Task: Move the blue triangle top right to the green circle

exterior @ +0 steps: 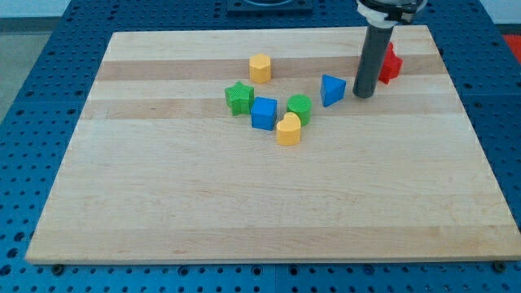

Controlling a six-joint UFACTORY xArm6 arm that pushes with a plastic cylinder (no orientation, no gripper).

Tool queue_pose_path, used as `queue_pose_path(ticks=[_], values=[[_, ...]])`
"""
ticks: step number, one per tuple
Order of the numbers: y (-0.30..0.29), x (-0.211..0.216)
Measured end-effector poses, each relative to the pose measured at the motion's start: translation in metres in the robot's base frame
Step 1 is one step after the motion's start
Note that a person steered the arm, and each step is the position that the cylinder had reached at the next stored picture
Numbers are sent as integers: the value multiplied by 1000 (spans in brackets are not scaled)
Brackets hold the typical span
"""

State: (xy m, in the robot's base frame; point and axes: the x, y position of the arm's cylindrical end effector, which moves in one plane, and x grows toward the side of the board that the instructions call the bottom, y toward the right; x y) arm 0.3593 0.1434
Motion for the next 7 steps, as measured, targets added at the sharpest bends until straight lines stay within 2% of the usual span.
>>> queue_pose_path(ticks=[3, 7], values=[[-33, -3], [-36, -3]])
